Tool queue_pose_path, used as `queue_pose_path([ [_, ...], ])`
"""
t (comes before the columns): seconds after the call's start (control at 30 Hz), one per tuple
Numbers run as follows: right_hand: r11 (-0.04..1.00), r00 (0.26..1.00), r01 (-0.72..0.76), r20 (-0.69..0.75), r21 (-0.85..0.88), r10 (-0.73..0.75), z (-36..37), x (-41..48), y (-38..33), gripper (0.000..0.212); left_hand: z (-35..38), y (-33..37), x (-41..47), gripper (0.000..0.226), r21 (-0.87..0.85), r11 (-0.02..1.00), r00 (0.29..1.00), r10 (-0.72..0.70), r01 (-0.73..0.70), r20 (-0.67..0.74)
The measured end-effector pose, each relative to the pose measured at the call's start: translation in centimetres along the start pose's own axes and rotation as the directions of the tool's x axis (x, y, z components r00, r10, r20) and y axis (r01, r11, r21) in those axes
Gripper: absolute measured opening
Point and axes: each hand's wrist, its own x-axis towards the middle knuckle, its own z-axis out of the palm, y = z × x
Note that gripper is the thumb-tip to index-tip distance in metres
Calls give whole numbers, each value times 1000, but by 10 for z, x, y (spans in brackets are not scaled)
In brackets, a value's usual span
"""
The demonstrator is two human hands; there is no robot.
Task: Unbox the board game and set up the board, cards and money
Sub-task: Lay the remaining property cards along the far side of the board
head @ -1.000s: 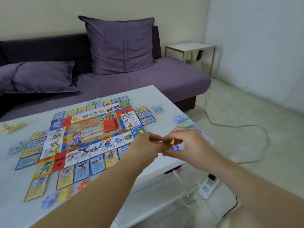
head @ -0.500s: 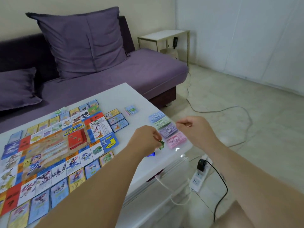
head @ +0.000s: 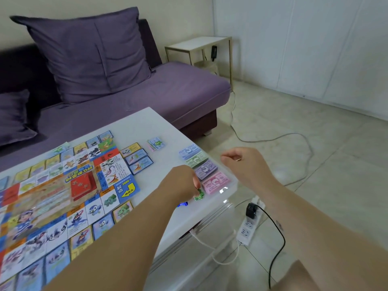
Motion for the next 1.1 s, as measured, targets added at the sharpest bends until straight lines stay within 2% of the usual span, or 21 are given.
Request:
queue_pose_path([
  [0.07, 1000, 1000, 2, -4, -1, -2, -1, 0, 0, 16, 2, 0, 2, 11, 15, 1000, 1000, -5, 5, -7],
  [0.23, 998, 998, 54, -23, 8, -54, 4, -2, -9, 16, 1, -2, -1, 25, -2, 1000, 995, -16, 15, -95],
  [0.47, 988, 987, 153, 53, 33, -155, 41, -19, -46, 18, -22, -34, -52, 19, -205, 978, 930, -98, 25, -355],
  [0.6, 966, 955, 258, 145, 18, -258, 75, -42, -72, 13, -27, -79, -110, 19, -312, 949, 880, -175, 32, -441],
  [0.73, 918, 878, 396, 297, -9, -376, 110, -75, -97, 9, -32, -137, -169, 19, -379, 918, 826, -301, 116, -476],
  [0.83, 890, 814, 456, 409, -8, -413, 135, -101, -112, 11, -31, -178, -211, 15, -423, 887, 760, -403, 186, -510],
  [0.97, 839, 699, 544, 541, 23, -468, 174, -133, -128, 13, -18, -217, -251, 17, -490, 821, 678, -539, 292, -500],
  [1.1, 751, 572, 660, 660, -18, -486, 209, -157, -139, 20, 1, -241, -278, 22, -517, 780, 626, -607, 353, -489],
])
